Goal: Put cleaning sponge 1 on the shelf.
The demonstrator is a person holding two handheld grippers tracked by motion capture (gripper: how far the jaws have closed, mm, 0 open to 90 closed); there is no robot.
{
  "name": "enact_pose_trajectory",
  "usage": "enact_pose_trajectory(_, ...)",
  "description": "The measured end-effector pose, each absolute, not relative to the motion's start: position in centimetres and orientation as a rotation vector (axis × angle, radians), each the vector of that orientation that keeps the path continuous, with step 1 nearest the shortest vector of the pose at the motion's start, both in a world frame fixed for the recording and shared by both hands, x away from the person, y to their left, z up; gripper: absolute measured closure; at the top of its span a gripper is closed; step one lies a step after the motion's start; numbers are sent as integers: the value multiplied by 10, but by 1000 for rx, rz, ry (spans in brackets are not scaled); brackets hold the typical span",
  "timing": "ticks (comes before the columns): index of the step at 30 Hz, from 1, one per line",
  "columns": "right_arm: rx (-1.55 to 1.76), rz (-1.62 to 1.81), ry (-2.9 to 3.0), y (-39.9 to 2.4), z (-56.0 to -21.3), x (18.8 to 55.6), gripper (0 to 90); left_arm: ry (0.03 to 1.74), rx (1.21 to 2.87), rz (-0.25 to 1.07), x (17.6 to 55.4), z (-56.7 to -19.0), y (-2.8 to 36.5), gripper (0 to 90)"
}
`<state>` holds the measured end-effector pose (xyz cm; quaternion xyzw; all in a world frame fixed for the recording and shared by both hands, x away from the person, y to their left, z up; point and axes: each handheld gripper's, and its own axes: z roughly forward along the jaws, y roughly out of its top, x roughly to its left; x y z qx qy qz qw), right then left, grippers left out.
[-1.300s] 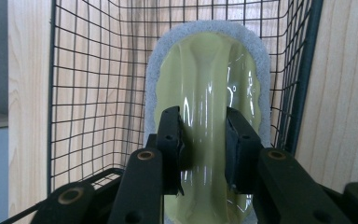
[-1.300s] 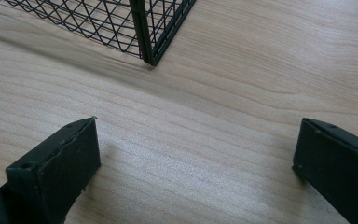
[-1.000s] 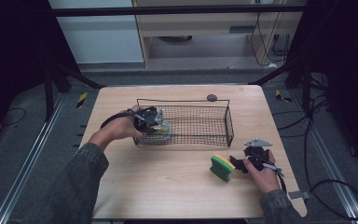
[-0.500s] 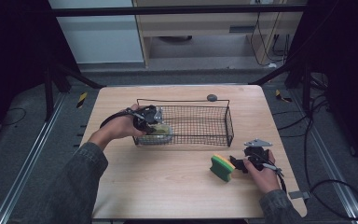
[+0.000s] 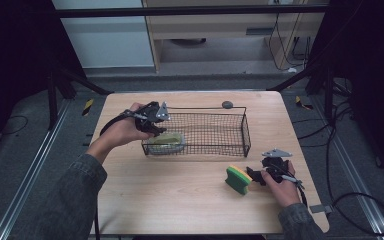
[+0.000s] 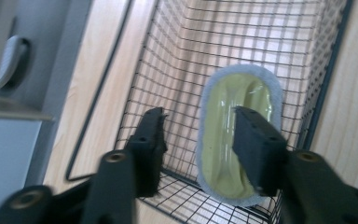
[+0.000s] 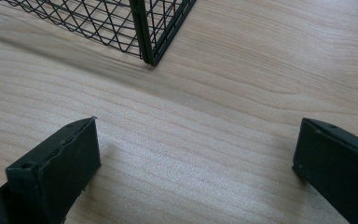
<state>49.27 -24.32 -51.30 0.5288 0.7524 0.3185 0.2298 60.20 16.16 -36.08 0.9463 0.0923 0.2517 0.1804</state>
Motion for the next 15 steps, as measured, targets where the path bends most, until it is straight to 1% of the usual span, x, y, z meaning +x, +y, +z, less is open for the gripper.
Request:
enact_pose_trajectory(2,1451,879,2070,-243,-513,493,6,311,2658,737,601,-360,162,370)
enact_pose_trajectory(3,1452,880,2069,-243,-513,493,6,325,2656,740,600,-361,162,302)
enact_pose_trajectory(5,1452,880,2070,-243,-513,493,6,364,2652,752,597,-361,162,218)
enact_pose_trajectory(7,1454,879,2070,-243,-513,493,6,439,2613,753,595,-361,163,153)
enact_pose_trajectory(11,1455,883,2071,-243,-513,493,6,559,2527,721,591,-359,168,99)
enact_pose_trajectory(15,1455,886,2071,-243,-513,493,6,647,2438,719,580,-355,174,75)
